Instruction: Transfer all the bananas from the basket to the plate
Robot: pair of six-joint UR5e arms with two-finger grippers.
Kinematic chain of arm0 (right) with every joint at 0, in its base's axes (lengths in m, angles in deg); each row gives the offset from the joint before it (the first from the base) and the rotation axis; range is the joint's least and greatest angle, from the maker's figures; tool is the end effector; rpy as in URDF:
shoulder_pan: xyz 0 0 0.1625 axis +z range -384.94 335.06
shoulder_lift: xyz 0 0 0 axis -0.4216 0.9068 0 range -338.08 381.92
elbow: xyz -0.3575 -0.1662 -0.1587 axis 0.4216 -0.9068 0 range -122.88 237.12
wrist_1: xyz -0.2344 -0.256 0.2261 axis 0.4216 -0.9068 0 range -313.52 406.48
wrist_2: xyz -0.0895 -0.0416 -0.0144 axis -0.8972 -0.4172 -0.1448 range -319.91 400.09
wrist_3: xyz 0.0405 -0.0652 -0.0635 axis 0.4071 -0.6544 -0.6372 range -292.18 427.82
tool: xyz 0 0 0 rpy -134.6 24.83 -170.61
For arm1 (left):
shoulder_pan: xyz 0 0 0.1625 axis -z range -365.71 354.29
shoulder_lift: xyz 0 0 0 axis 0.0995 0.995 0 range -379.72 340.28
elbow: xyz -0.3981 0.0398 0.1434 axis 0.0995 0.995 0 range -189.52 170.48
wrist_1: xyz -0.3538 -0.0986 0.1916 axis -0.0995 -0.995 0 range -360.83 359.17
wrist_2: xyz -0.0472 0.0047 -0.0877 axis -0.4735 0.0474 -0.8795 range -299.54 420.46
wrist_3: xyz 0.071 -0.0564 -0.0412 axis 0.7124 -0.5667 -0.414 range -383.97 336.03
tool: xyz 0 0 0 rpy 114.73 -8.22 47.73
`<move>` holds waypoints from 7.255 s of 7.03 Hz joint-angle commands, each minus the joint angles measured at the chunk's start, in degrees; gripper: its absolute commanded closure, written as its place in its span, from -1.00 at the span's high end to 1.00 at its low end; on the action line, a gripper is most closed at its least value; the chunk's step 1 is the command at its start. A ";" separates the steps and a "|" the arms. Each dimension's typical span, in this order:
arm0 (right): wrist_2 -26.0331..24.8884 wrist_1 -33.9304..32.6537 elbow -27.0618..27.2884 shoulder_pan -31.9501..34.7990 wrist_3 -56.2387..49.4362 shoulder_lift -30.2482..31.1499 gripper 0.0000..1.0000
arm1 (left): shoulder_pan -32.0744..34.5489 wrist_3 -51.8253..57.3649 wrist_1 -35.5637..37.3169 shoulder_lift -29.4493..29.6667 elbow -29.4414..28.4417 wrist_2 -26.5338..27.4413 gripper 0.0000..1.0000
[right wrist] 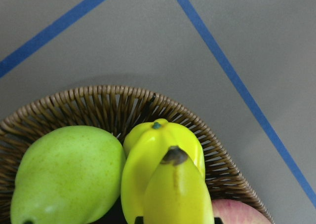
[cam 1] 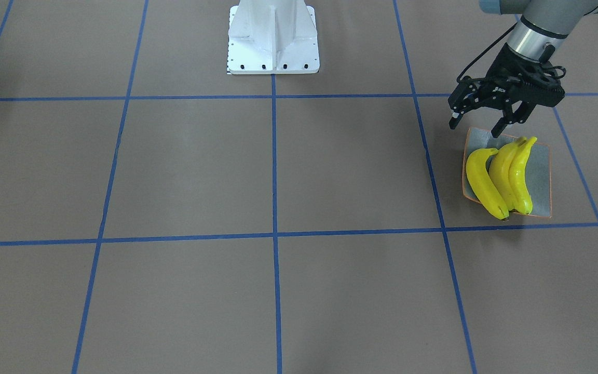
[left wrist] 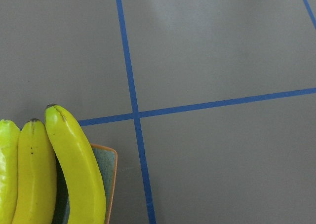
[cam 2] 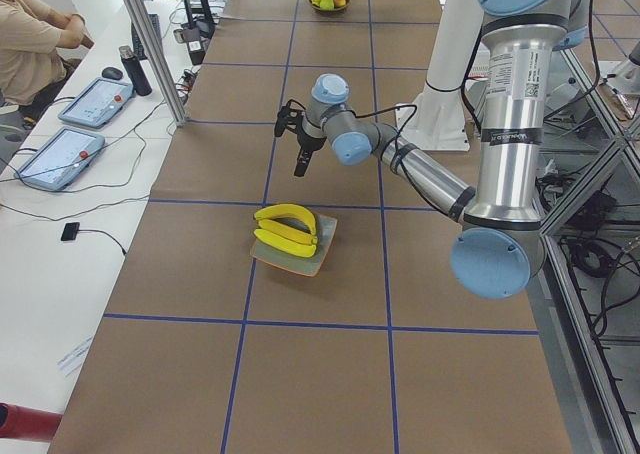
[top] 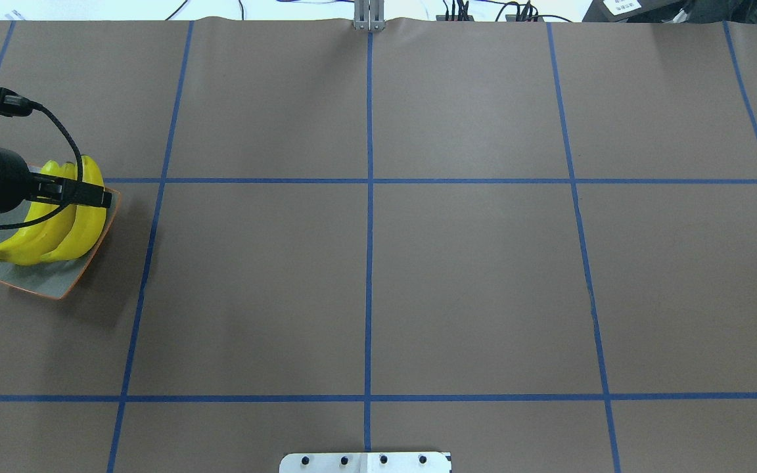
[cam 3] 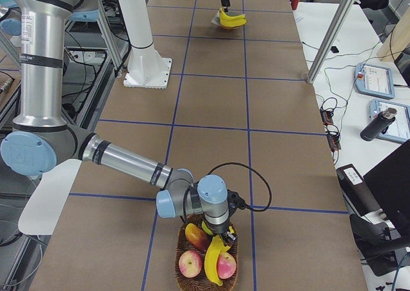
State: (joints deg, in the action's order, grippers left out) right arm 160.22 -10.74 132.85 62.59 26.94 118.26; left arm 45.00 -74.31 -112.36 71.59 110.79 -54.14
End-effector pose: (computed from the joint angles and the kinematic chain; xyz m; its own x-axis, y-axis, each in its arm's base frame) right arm 0.0644 -0.4391 0.7862 0.6224 -0.7472 0.2330 0.5943 0.6449 0.4806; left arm 0.2303 -0.4265 0.3563 0.6069 0.1748 -0.7754 0.1369 0.9379 0.3186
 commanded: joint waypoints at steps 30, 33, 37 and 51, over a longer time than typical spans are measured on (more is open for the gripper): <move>-2.09 -43.85 25.00 -41.73 139.84 -63.20 -1.00 | -10.28 -26.04 -19.34 25.40 -4.29 0.35 1.00; -2.09 -43.86 25.26 -43.40 139.84 -64.42 -1.00 | -10.28 -26.04 -19.34 25.75 -4.30 0.35 0.99; -2.09 -43.86 25.26 -43.67 139.58 -65.31 -1.00 | -10.28 -26.04 -19.34 26.28 -5.00 2.20 0.64; -2.10 -43.77 31.58 -40.60 124.84 -58.49 1.00 | -10.11 -26.21 -18.90 25.49 -4.91 1.41 -1.00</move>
State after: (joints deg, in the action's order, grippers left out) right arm 157.87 -54.51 162.91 20.47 155.12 56.61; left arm 34.76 -100.52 -131.56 97.46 105.74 -52.43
